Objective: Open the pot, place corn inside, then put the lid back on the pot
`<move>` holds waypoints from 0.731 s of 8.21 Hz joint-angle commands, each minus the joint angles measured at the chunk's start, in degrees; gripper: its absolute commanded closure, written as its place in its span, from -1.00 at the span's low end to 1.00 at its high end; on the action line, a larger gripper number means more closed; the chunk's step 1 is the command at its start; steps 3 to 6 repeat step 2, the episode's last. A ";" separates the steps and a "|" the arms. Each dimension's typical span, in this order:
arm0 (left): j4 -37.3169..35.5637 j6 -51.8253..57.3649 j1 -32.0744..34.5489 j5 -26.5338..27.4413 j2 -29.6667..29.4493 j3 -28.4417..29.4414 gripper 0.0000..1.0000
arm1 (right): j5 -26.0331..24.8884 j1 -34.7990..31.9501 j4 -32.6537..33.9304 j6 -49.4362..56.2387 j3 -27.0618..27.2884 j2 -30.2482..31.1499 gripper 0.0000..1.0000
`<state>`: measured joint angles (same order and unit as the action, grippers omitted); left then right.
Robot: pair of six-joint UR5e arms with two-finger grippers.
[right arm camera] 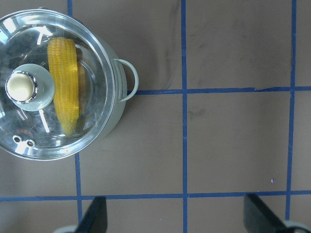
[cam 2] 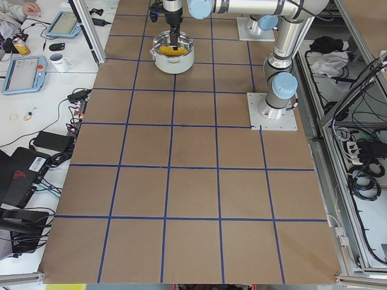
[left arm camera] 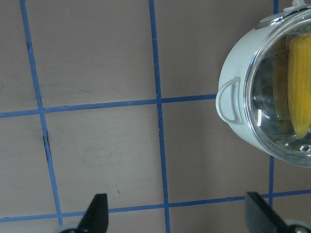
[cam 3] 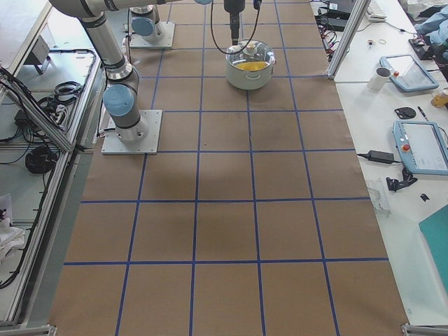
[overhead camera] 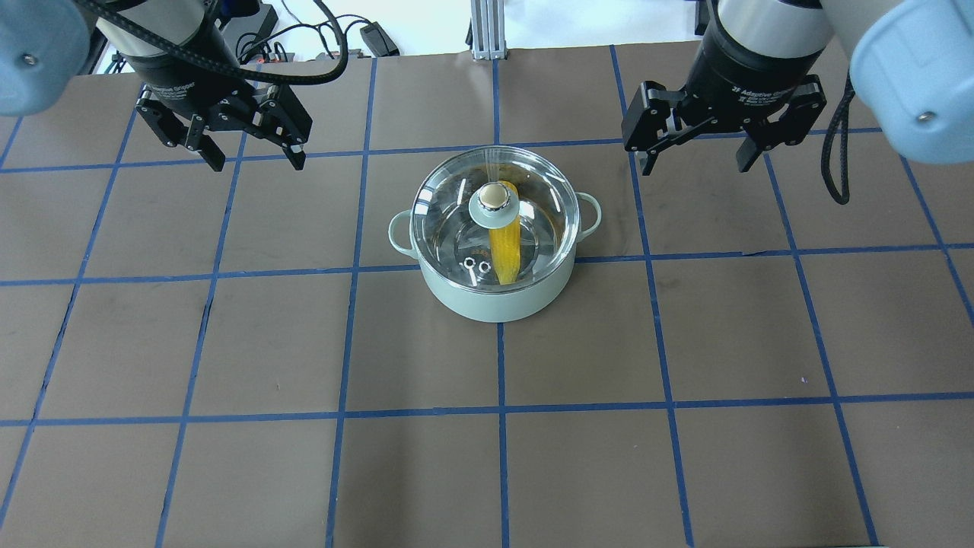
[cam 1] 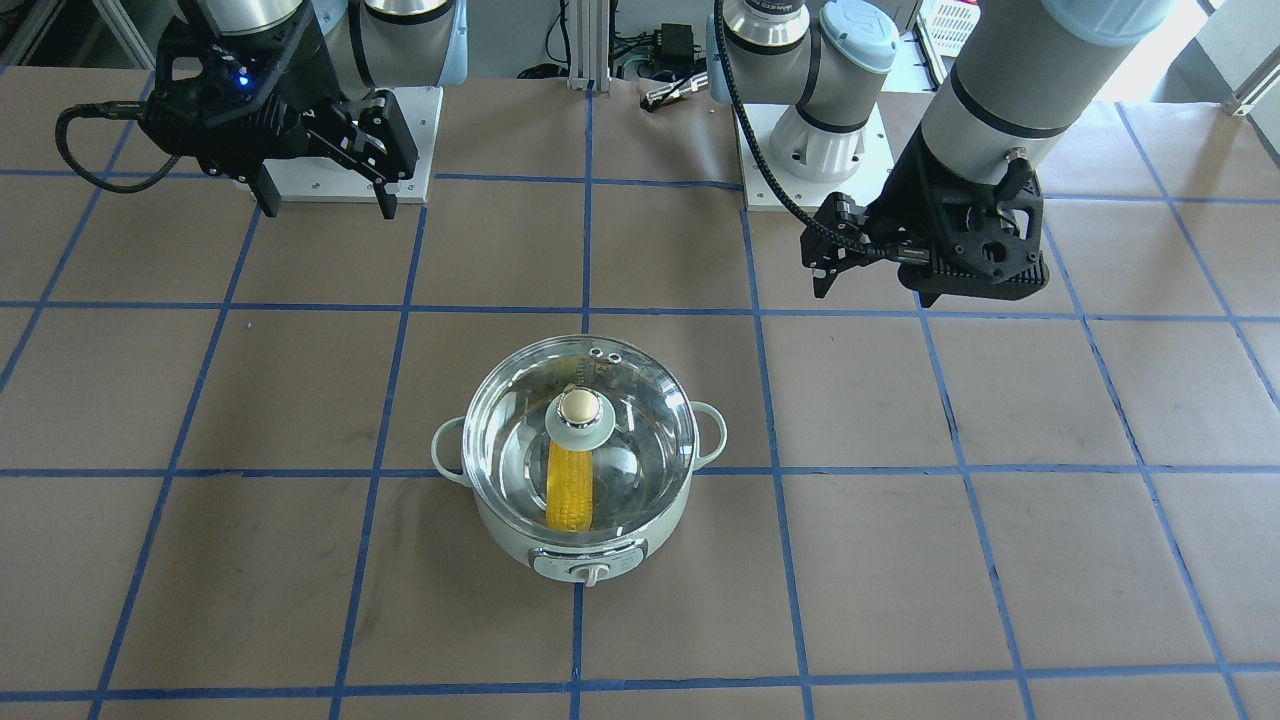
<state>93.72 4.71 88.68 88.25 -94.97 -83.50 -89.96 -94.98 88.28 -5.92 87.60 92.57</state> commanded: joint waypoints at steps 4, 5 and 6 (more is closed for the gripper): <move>-0.03 0.04 0.00 0.00 -0.13 0.00 -1.00 | -0.04 0.06 0.05 0.03 0.03 -0.02 -1.00; -0.03 0.04 0.00 0.00 -0.13 0.00 -1.00 | -0.04 0.06 0.05 0.03 0.03 -0.02 -1.00; -0.03 0.04 0.00 0.00 -0.13 0.00 -1.00 | -0.04 0.06 0.05 0.03 0.03 -0.02 -1.00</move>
